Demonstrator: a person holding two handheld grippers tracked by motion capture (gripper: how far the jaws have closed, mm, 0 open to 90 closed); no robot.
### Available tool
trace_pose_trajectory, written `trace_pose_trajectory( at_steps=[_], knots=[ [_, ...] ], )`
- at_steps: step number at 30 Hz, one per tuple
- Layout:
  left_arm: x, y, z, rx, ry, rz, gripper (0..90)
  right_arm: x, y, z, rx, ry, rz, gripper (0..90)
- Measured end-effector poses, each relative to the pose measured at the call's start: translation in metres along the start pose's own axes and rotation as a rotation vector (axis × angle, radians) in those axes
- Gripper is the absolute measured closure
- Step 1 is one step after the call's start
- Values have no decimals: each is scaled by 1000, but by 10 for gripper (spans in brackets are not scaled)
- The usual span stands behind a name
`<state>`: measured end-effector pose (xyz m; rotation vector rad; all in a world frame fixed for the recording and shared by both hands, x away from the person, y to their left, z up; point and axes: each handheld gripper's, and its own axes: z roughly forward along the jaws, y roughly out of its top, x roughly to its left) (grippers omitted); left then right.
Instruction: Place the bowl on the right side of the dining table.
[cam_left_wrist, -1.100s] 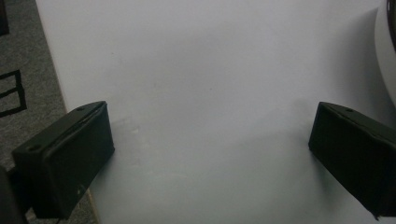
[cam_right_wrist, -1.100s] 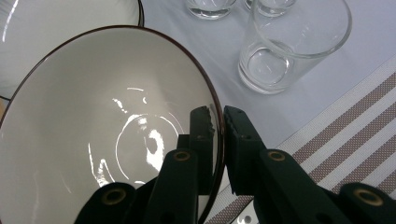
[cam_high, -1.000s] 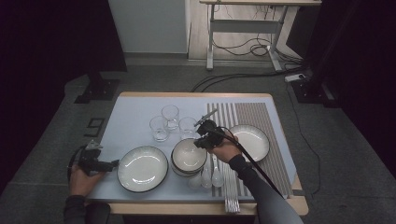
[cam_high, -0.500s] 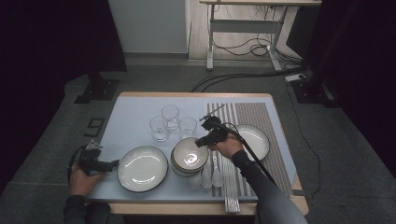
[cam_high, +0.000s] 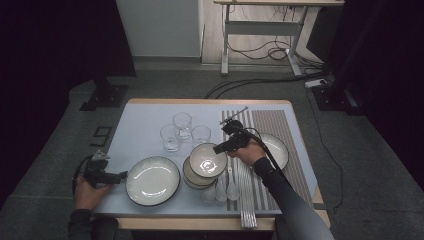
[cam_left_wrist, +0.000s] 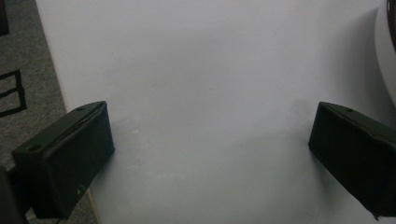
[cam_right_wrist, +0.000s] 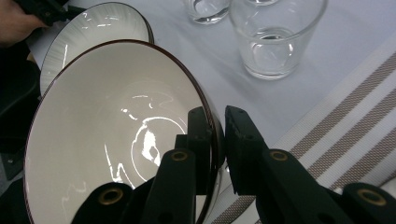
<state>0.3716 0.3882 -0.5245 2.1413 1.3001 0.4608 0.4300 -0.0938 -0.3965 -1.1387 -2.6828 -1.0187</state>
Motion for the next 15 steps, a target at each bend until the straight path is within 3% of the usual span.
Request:
trace_pose_trajectory(
  at_steps=[15],
  knots=[
    [0,0,0,0,-1,-1,0,-13,0,-21,-22,-20,41,808]
  ],
)
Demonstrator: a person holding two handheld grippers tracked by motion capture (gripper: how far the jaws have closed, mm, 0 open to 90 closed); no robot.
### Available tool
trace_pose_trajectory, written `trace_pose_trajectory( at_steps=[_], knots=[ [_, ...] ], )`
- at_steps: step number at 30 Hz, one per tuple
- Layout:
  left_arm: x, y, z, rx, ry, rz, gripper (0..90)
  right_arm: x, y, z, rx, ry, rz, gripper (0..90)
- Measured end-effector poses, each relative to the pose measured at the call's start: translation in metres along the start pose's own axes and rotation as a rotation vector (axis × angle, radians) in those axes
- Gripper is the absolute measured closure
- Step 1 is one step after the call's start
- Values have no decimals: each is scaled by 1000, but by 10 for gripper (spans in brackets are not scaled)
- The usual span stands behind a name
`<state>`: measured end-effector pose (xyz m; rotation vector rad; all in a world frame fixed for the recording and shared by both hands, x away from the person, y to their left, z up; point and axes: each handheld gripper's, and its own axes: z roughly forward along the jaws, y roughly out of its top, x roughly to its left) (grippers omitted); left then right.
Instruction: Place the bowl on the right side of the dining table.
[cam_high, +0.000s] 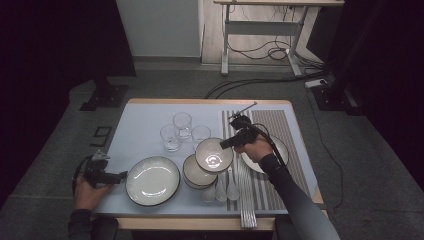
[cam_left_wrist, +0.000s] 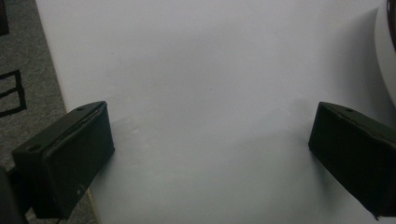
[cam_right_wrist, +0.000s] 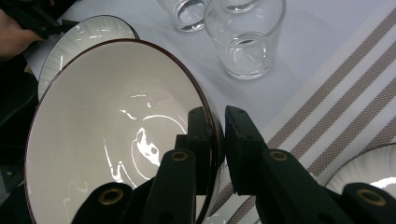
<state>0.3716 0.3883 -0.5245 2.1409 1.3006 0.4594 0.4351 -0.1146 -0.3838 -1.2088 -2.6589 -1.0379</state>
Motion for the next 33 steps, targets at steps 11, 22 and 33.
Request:
trace_pose_trajectory(
  at_steps=[11,22,33],
  knots=[
    [0,0,0,0,0,0,0,-16,-3,-21,-27,-31,40,808],
    [0,0,0,0,0,0,0,-42,-15,-39,-51,-80,105,809],
    [0,0,0,-1,-1,-1,0,-77,-37,-50,-70,-131,190,809]
  ],
)
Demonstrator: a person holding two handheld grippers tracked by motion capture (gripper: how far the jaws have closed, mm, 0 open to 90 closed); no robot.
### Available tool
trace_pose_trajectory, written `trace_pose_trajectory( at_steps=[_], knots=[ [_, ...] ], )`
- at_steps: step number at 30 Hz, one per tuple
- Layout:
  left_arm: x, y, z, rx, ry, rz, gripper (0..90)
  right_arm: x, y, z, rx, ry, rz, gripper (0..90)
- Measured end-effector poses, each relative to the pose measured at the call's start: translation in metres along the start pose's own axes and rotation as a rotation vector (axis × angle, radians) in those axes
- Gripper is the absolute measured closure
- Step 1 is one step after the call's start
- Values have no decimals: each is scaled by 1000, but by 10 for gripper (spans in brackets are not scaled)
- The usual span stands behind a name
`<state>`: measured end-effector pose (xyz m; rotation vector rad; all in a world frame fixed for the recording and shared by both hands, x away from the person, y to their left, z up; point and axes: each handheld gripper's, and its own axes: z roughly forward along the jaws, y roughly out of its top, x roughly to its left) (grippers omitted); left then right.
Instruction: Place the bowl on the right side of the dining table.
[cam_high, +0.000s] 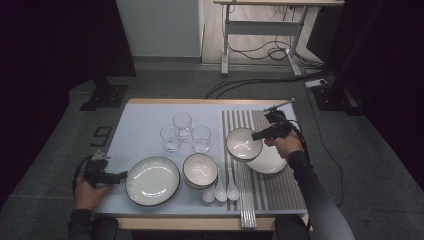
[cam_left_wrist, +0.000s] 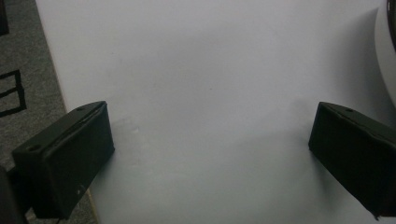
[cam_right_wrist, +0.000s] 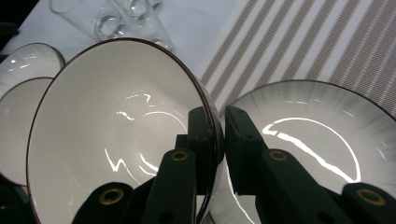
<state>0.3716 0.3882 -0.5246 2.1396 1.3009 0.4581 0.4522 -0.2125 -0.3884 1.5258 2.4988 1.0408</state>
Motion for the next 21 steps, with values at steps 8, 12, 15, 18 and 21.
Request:
trace_pose_trajectory(
  at_steps=[8,12,15,18,21],
  knots=[
    [0,0,0,0,1,1,0,-27,-11,-1,4,-43,64,810],
    [0,0,0,-1,1,1,0,-36,-16,-1,9,-63,83,810],
    [0,0,0,0,0,0,0,-44,-20,1,13,-70,99,810],
    [0,0,0,0,1,1,0,-50,-24,3,18,-83,111,810],
    [0,0,0,-1,0,0,0,-57,-28,6,23,-89,122,810]
  ],
)
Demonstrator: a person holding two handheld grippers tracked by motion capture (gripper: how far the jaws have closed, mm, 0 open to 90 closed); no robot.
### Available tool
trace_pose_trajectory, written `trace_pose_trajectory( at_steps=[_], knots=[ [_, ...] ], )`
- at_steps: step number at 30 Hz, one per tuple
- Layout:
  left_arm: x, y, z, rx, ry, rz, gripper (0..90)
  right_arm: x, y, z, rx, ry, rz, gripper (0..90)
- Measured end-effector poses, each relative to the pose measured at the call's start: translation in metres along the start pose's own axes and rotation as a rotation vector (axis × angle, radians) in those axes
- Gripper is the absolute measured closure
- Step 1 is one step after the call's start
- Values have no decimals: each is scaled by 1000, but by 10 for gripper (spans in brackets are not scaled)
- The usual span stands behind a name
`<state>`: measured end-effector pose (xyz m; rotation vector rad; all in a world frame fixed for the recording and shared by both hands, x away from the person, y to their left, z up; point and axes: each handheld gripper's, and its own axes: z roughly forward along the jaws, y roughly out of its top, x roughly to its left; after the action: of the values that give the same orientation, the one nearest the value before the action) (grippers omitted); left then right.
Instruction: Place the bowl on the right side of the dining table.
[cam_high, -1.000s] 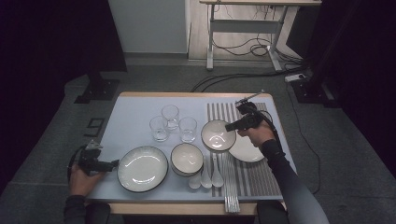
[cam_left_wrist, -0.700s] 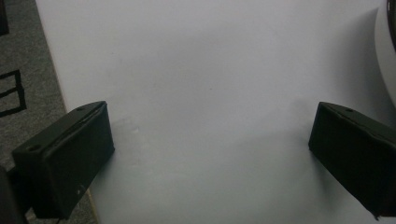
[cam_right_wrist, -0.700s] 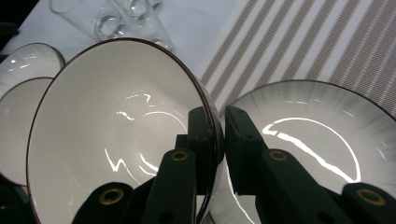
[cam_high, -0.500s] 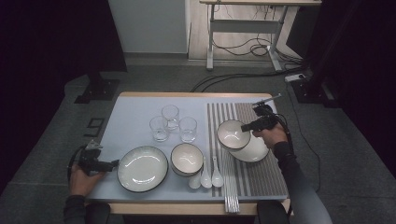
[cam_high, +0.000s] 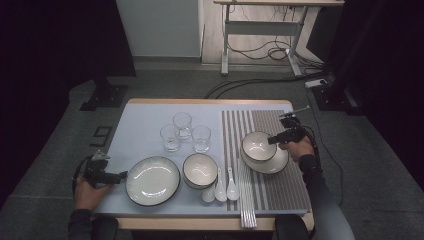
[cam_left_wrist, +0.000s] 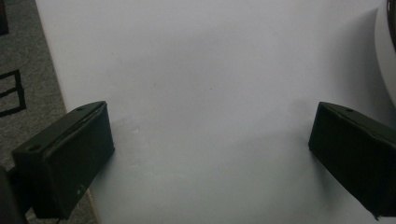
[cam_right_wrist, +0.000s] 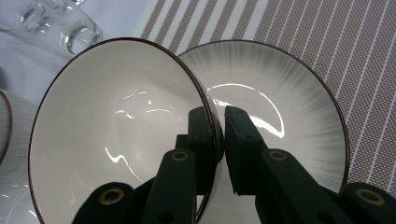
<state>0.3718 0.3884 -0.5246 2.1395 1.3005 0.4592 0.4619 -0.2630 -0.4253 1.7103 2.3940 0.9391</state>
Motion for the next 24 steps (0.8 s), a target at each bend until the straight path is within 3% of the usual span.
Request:
trace_pose_trajectory(
  at_steps=[18,24],
  knots=[
    [0,0,0,1,0,1,0,-20,-14,25,29,-15,42,810],
    [0,0,0,1,0,1,0,-24,-16,26,28,11,57,809]
  ],
)
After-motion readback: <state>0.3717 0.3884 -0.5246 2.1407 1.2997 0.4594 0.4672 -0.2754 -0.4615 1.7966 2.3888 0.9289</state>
